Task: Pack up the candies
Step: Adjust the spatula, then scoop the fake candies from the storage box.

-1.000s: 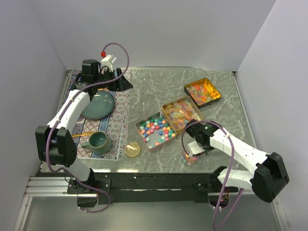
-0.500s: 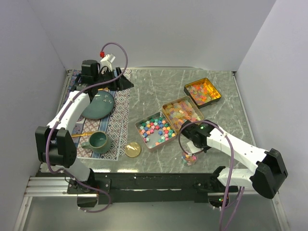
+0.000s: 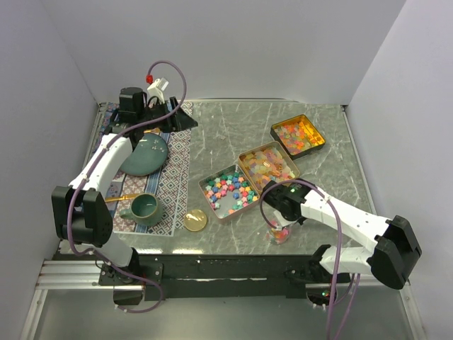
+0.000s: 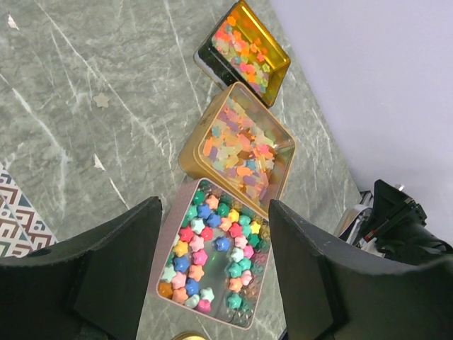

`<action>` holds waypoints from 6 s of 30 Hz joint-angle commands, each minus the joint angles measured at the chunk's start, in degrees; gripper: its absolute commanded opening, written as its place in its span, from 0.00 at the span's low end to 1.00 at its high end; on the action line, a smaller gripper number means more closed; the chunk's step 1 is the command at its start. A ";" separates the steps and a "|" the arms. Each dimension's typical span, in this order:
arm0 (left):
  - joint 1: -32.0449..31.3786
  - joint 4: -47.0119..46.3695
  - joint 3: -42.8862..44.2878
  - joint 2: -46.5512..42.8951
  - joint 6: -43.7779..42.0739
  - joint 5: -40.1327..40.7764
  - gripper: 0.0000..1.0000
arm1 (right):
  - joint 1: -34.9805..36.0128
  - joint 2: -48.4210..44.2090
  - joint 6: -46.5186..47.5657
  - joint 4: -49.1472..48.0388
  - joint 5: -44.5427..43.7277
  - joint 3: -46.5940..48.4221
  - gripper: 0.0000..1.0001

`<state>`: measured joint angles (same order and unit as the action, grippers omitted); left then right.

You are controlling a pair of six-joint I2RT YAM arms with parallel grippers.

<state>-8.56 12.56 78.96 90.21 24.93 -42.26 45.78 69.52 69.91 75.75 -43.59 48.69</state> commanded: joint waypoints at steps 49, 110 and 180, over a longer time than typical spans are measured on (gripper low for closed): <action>-9.02 -16.94 5.34 21.05 20.85 -19.69 0.42 | -12.47 31.04 -25.34 -13.08 50.09 58.80 0.00; 8.29 1.33 -0.45 -0.89 3.63 -3.80 0.69 | -6.15 28.56 2.43 6.96 22.26 46.41 0.00; 15.59 -13.87 -29.56 -29.66 11.46 -2.56 0.70 | 13.46 58.89 -20.32 7.05 26.80 58.97 0.00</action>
<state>7.14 1.37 49.80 60.29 35.88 -45.17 59.22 123.22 53.82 77.30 -30.00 106.32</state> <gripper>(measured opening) 0.698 0.173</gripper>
